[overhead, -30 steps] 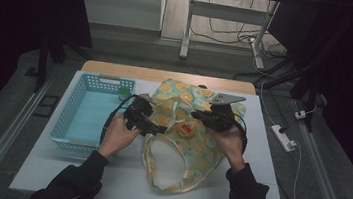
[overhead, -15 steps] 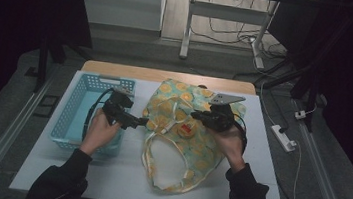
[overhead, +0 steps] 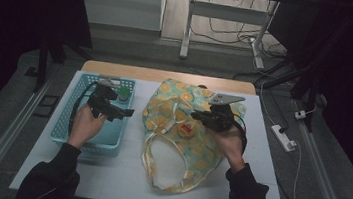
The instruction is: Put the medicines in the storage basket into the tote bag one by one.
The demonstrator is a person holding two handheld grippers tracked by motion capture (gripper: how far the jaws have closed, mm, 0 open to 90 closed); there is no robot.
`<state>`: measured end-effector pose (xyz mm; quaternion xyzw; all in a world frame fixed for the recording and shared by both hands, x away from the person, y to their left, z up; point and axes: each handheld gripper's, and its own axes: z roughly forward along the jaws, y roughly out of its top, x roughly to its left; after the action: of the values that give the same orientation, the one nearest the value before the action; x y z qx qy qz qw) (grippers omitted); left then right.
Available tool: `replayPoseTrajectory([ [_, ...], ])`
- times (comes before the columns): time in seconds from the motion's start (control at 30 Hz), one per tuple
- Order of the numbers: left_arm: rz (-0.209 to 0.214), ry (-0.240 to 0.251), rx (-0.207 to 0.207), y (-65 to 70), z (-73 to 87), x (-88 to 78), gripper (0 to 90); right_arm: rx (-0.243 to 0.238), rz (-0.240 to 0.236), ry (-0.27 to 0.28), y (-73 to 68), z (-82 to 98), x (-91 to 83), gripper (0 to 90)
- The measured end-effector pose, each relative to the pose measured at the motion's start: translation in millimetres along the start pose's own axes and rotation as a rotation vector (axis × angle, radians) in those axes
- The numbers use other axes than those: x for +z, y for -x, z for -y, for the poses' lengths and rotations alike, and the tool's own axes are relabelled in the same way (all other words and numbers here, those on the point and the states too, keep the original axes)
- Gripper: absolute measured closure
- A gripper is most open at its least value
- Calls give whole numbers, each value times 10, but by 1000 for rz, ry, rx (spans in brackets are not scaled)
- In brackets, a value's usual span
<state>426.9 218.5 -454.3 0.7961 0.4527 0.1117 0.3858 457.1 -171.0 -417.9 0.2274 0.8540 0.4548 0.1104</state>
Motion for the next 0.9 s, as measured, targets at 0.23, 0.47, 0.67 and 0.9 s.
replayPoseTrajectory([
  [0.23, -70, -6, -25, -197, -27, -19, 1, 3, 0, 0, 10, 5, -3, 900],
  [0.47, -119, -22, -83, -403, -101, 36, 0, 6, -1, 2, 17, 6, -8, 900],
  [0.67, -150, -55, -108, -533, -147, 172, 0, 4, -2, 3, 10, 2, -9, 900],
  [0.9, -190, -101, -113, -621, -222, 336, 0, 7, -2, 3, 13, -1, -13, 900],
])
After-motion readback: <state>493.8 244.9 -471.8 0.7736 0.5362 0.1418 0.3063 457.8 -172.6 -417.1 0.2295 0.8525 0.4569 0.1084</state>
